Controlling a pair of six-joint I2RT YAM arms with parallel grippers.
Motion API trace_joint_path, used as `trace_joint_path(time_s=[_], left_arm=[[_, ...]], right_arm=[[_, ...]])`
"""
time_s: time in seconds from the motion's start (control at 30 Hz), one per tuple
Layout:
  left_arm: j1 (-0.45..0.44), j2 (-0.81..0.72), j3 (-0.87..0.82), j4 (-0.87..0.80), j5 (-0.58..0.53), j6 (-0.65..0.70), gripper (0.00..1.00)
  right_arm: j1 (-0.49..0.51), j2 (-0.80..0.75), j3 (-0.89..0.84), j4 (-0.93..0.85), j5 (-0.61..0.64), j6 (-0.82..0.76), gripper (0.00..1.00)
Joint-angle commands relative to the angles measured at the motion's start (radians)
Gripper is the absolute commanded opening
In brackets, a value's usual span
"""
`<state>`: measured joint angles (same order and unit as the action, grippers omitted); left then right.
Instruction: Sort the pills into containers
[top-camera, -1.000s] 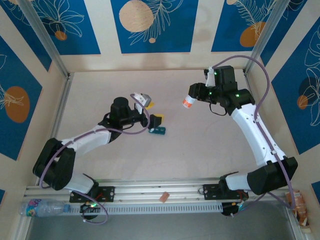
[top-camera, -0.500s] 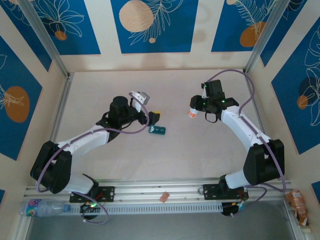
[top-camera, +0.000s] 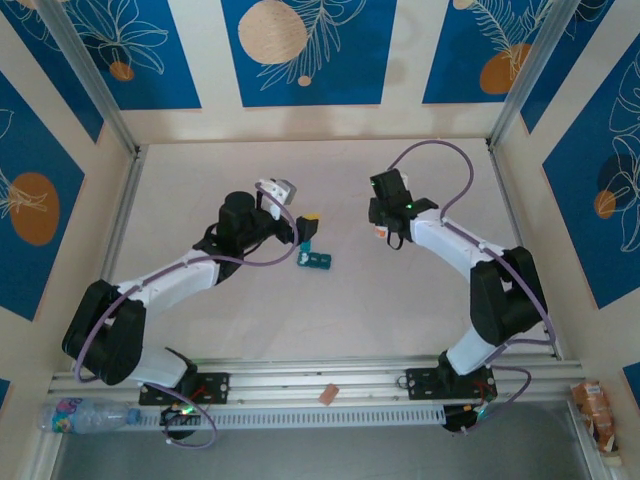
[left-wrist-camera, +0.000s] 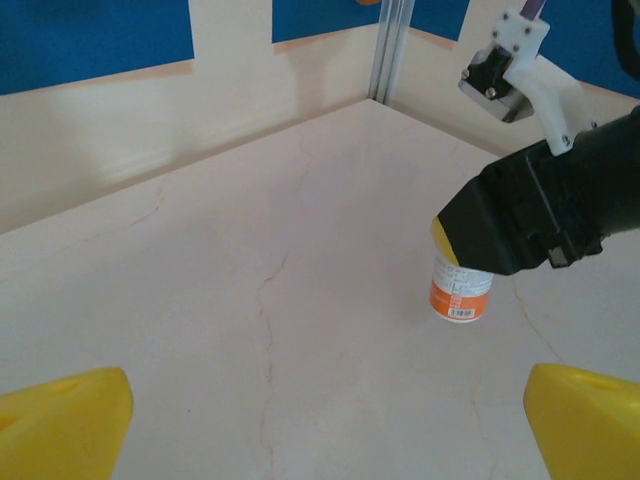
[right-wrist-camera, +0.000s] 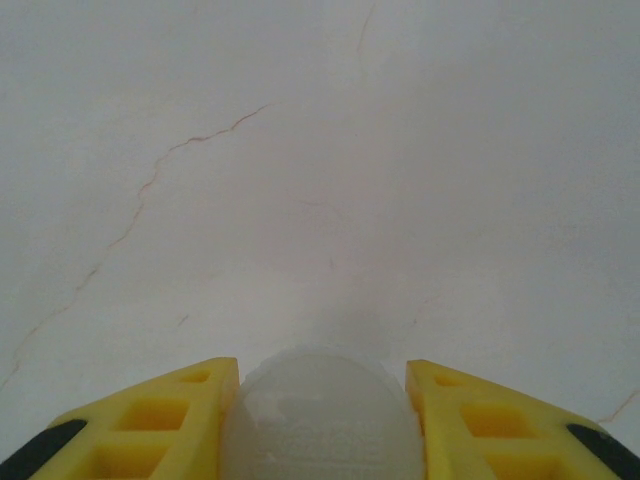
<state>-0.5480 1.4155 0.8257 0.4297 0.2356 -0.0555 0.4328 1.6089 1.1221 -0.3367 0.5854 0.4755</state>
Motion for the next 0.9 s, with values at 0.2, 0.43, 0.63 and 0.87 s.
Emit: trace_joint_path(time_s=[0.2,0.43,0.63,0.87], left_arm=[[0.013,-0.003,-0.016,0.049,-0.079,-0.028,1.00],[0.015,-0.019,-0.051,0.096,-0.176,-0.072,1.00],[0.017,-0.031,-0.050,0.056,-0.228,-0.127,1.00],[0.018,-0.016,-0.041,0.037,-0.181,-0.134,1.00]], right_arm=[[0.049,0.091,-0.054,0.050,0.162,0.162,0.25],[0.069,0.096,-0.097,0.079,0.180,0.221,0.26],[0.070,0.084,-0.136,0.092,0.168,0.261,0.29],[0.059,0.055,-0.128,0.087,0.114,0.244,0.54]])
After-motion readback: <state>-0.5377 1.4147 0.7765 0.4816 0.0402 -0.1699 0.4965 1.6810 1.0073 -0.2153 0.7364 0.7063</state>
